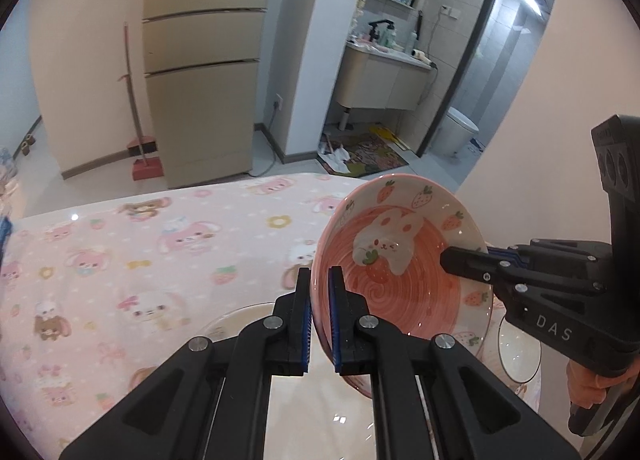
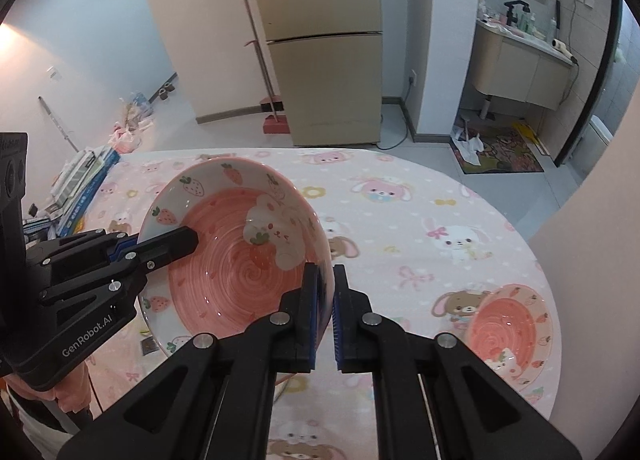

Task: Organize plates and bowls
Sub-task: 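Lift the pink bowl with both grippers and carry it over the plate stack, then lower the pink bowl toward the plate stack with both grippers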

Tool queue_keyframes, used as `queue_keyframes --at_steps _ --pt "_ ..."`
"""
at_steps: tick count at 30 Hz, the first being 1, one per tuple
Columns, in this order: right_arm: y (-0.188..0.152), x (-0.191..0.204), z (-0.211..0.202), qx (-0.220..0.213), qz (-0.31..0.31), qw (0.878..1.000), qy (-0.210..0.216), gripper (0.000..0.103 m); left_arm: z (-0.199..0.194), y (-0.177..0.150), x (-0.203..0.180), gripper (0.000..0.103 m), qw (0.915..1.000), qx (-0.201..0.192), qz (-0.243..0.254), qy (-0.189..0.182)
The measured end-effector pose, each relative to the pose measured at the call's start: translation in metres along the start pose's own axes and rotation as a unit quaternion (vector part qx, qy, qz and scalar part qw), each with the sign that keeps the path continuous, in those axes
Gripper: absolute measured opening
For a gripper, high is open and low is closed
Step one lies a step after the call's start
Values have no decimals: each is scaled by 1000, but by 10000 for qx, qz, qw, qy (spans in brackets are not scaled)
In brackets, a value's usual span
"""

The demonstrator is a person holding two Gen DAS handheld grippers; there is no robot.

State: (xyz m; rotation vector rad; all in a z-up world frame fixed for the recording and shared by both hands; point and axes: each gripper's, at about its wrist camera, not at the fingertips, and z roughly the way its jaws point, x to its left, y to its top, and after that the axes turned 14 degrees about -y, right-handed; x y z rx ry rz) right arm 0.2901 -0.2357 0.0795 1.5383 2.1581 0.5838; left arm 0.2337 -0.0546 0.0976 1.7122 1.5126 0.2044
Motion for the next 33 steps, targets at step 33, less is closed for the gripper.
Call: queue_keyframes --at_steps 33 --pt "-22 92 30 319 -455 9981 250 7 -21 -57 73 8 9982 131 -507 304"
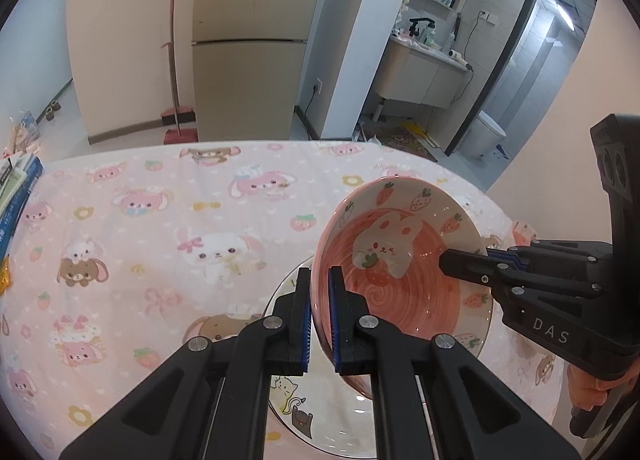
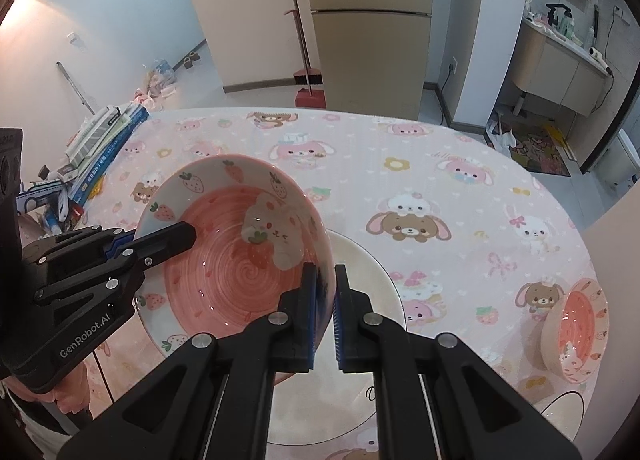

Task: Organize plates and bowls
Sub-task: 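Lower the pink bowl toward the plate stack with both grippers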

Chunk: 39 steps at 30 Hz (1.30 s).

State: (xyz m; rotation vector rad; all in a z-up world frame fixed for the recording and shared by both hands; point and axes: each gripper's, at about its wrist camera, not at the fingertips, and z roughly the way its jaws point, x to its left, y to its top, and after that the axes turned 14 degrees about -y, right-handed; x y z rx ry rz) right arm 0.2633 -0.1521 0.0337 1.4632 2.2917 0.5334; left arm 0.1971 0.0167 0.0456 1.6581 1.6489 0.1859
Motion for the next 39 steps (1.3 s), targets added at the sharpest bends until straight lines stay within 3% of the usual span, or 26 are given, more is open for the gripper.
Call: queue_keyframes --at_steps 20,39 --pt "-16 6 48 430 17 9991 27 7 39 -21 26 8 9991 368 -220 -38" --pt "-16 12 50 330 -147 9992 -155 9 47 -17 28 8 9991 401 -123 13"
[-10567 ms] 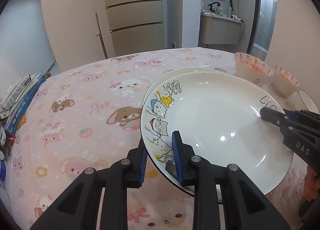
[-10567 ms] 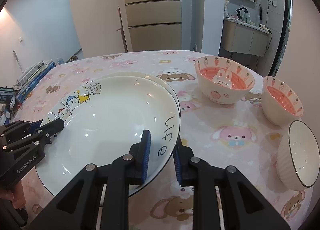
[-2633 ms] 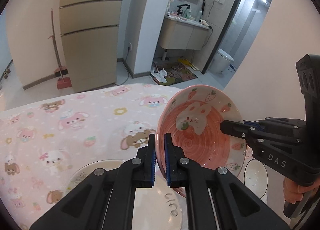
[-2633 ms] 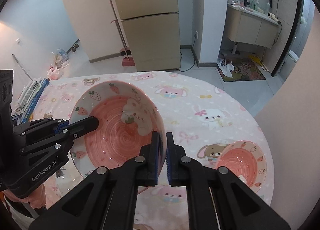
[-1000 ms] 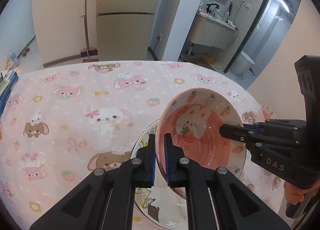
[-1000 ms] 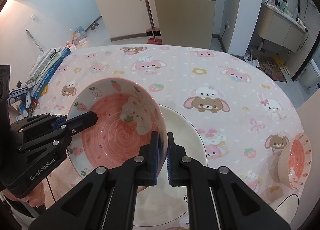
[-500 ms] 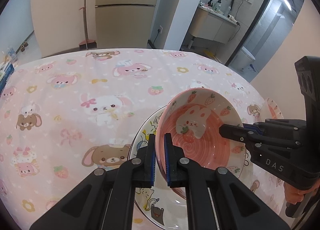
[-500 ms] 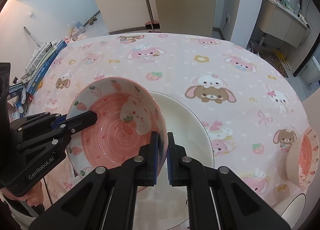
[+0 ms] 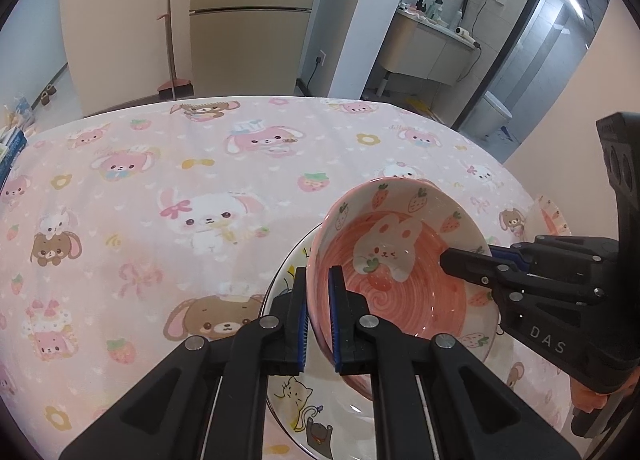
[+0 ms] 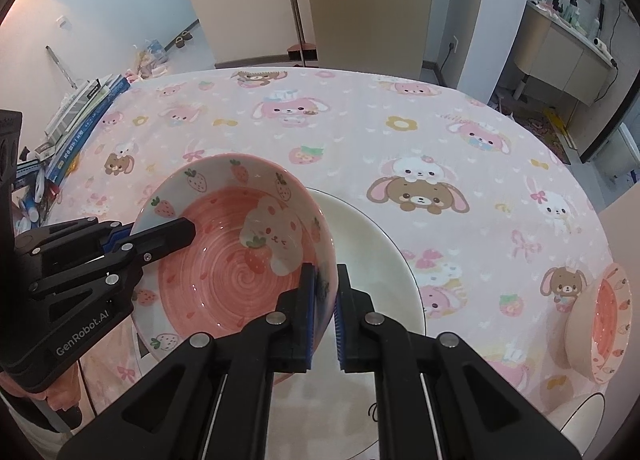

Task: Organize plates and bowls
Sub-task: 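Lower the pink bowl toward the plate stack with both grippers, then open both grippers to release the pink bowl onto the plates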

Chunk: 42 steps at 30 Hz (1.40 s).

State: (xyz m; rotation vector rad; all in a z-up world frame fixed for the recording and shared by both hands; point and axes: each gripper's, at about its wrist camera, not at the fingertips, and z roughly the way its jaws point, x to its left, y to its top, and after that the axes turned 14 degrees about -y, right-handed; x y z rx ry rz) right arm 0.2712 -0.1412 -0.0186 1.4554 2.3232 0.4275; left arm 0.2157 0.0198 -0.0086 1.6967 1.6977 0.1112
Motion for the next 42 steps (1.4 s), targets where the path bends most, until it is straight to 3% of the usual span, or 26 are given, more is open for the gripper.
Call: queue_keyframes --at_steps 9,15,30,42 --pt "4 0 5 17 -45 10000 17 8 3 -1 9 11 9997 -24 -177 -190" --pt "5 1 6 30 -86 9999 59 8 1 -3 5 12 9999 -29 -60 -88" --pt "0 -9 0 -50 -33 9999 112 8 -43 -15 -13 13 9976 -539 446 0" --pt "-6 -31 -37 -329 88 9994 72 8 -82 -8 -63 13 9897 -1119 887 -42"
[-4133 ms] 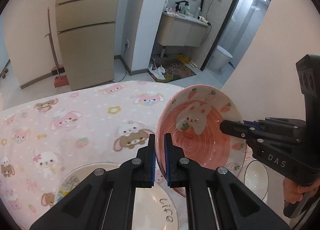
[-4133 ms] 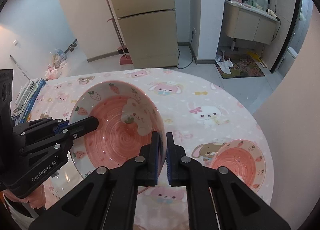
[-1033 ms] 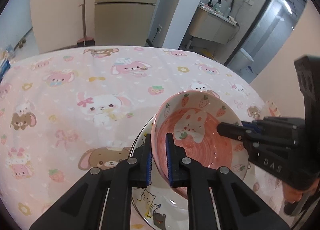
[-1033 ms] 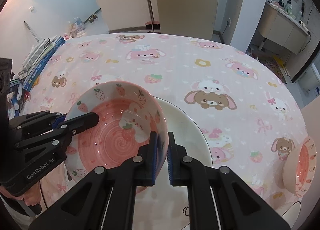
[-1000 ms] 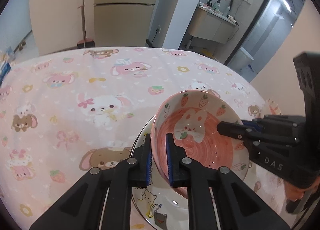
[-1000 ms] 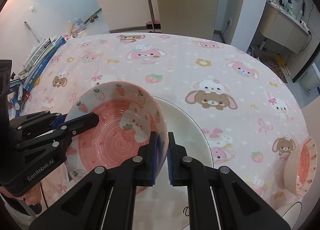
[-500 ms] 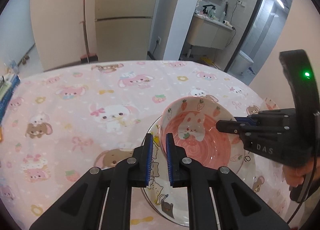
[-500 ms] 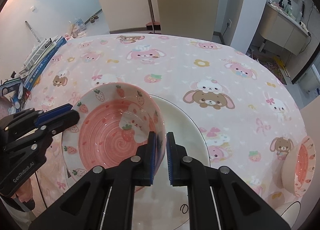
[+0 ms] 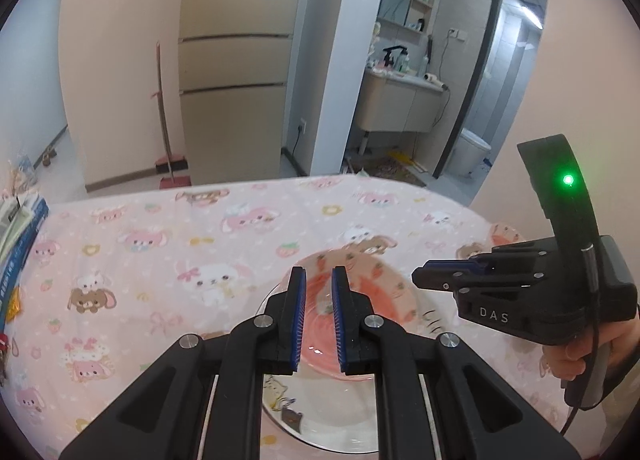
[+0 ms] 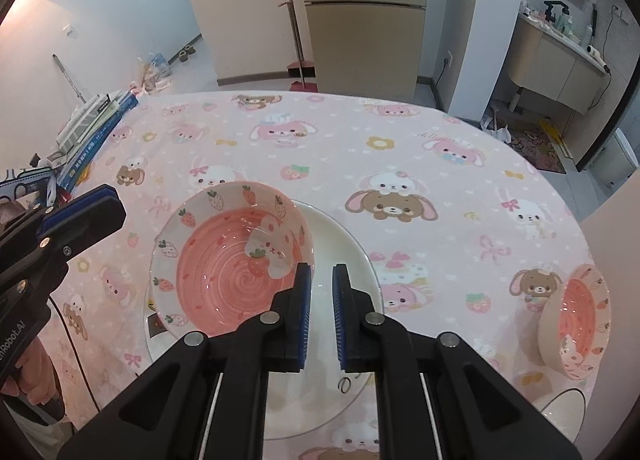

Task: Organize plates and bowls
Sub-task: 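Open both grippers to release the pink bowl onto the plates, then raise both grippers and move them toward the other pink bunny bowl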

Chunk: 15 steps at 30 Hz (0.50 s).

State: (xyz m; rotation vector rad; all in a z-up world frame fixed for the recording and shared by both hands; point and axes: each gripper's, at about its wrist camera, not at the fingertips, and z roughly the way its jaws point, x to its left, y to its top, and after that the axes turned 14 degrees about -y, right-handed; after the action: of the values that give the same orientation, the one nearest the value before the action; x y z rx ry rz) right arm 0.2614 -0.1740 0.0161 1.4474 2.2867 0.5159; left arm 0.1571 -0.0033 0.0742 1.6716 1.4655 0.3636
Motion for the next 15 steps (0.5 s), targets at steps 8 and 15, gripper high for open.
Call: queue_keyframes --at_steps 8,15 --pt "-9 -41 -46 -430 440 9981 -63 8 -18 12 -39 13 9987 -282 411 -81" --pt "-18 -79 -89 -904 680 9931 -324 8 -23 20 -79 13 9956 -522 779 -76"
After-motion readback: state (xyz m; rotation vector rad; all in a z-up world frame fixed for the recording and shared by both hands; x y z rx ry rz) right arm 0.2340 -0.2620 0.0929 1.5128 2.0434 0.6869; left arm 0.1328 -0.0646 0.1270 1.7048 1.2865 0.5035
